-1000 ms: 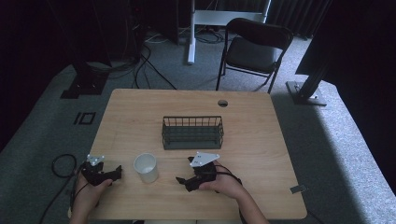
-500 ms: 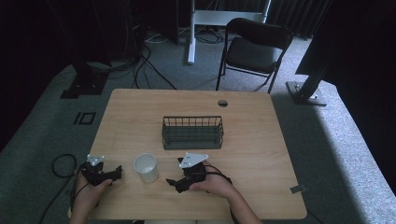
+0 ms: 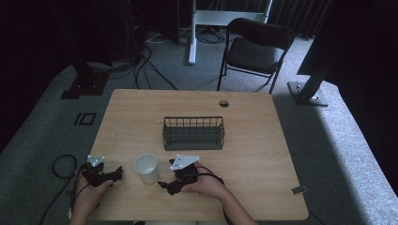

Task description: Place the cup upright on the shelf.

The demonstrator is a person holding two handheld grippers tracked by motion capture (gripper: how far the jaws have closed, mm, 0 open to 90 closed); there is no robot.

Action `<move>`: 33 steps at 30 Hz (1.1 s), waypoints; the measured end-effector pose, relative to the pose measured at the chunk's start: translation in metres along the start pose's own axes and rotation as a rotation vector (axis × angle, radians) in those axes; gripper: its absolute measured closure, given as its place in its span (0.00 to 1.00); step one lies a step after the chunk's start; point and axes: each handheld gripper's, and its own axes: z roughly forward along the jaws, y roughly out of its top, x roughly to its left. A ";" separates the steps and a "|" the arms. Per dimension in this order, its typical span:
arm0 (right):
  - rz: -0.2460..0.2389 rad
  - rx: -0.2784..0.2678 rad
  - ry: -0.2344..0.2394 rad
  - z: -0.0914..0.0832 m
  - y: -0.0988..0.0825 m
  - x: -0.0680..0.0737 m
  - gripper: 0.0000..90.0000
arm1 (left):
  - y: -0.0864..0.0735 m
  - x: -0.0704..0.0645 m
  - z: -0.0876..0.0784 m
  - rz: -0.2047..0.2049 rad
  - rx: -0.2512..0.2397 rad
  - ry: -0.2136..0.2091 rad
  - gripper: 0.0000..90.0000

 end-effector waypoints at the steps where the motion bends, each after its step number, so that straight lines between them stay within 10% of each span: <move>1: -0.003 -0.003 0.004 0.002 0.001 0.001 0.12 | 0.000 0.000 0.000 0.000 0.000 0.000 0.03; 33: -0.027 -0.070 0.004 0.036 0.030 0.013 0.12 | 0.000 0.000 0.000 0.000 0.000 -0.001 0.03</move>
